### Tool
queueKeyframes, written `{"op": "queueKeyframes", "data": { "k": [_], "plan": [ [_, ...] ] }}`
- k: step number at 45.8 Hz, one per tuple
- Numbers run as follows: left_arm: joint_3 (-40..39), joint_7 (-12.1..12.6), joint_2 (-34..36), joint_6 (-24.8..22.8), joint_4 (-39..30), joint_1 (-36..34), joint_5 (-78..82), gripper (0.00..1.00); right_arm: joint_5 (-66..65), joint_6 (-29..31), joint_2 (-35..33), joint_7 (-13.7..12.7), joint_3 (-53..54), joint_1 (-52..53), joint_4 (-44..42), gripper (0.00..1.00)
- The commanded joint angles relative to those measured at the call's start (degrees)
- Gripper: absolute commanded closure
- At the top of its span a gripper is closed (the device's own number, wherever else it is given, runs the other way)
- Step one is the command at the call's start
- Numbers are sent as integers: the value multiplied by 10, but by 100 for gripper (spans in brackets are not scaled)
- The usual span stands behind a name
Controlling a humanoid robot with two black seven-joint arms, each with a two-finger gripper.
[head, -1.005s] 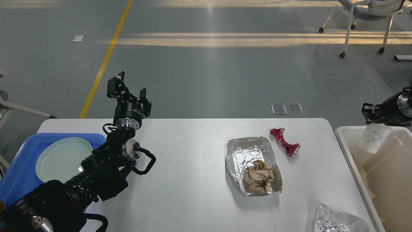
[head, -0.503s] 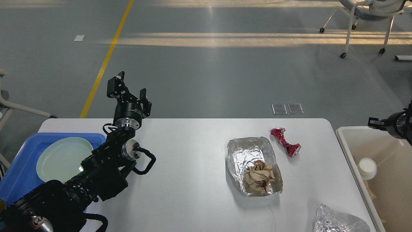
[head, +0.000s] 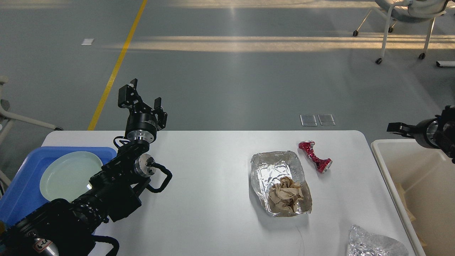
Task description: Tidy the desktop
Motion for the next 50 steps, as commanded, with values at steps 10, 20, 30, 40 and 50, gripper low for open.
{"op": "queueKeyframes", "data": {
  "k": [10,20,30,40,50],
  "plan": [
    [0,0,0,0,0,0,0,1,0,111,-61,-1,0,226,248,0],
    [0,0,0,0,0,0,0,1,1,329,-60,0,-11,428,327,0],
    [0,0,0,0,0,0,0,1,34,363,-60,0,4,596,342,0],
    [0,0,0,0,0,0,0,1,84,363,-54,0,28,741,342,0],
    [0,0,0,0,0,0,0,1,96,363,-54,0,58,805,342,0]
  ]
}}
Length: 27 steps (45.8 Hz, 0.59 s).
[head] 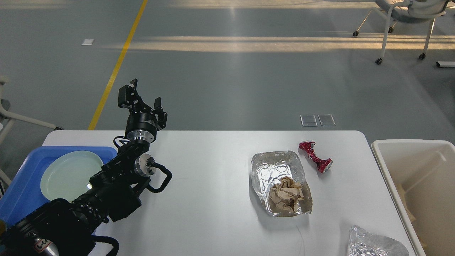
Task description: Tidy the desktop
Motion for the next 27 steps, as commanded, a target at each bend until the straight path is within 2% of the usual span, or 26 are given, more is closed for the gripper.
{"op": "queueKeyframes", "data": {
  "k": [1,10,19,20,27],
  "plan": [
    [0,0,0,0,0,0,0,1,2,0,0,0,9,23,0,0],
    [0,0,0,0,0,0,0,1,-7,0,0,-3,-9,-18,-6,0],
    [0,0,0,0,0,0,0,1,-42,0,0,-3,-50,-181,-42,0],
    [0,0,0,0,0,0,0,1,-44,0,0,-4,-68,-229,-49,0],
    [0,0,0,0,0,0,0,1,-43,0,-3,-4,-106,-341,-52,0]
  ]
}}
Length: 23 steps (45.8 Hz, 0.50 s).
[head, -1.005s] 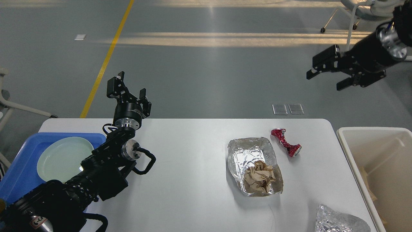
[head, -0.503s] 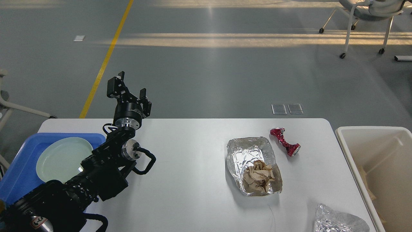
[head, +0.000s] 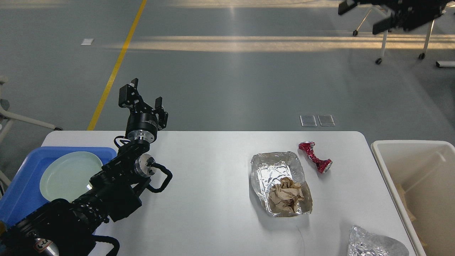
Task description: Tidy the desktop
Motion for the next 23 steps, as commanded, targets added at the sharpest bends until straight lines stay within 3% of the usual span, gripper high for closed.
{"op": "queueKeyframes", "data": {
  "k": [1,13,23],
  "plan": [
    [0,0,0,0,0,0,0,1,1,0,-4,0,-23,-95,-3,0],
    [0,0,0,0,0,0,0,1,15,0,-5,0,-14,-247,-3,0],
    [0,0,0,0,0,0,0,1,44,0,2,0,-13,-302,4,0]
  ]
}}
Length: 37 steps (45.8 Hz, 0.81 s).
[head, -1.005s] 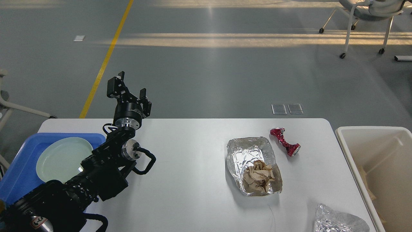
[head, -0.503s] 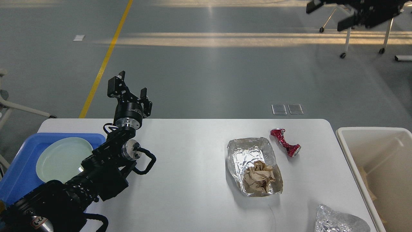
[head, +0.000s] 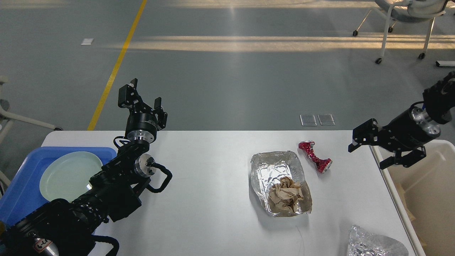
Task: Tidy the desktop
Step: 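Lower the right gripper onto the crumpled foil bag and grasp it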
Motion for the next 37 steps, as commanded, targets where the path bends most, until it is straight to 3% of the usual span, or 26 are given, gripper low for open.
{"op": "queueKeyframes", "data": {
  "k": [1,18,32,37],
  "plan": [
    [0,0,0,0,0,0,0,1,9,0,5,0,0,-35,1,0],
    [0,0,0,0,0,0,0,1,7,0,44,1,-5,-151,1,0],
    [0,0,0,0,0,0,0,1,2,-2,67,1,-1,-178,15,2],
    [0,0,0,0,0,0,0,1,4,-28,79,1,1,-193,15,2]
  ]
}}
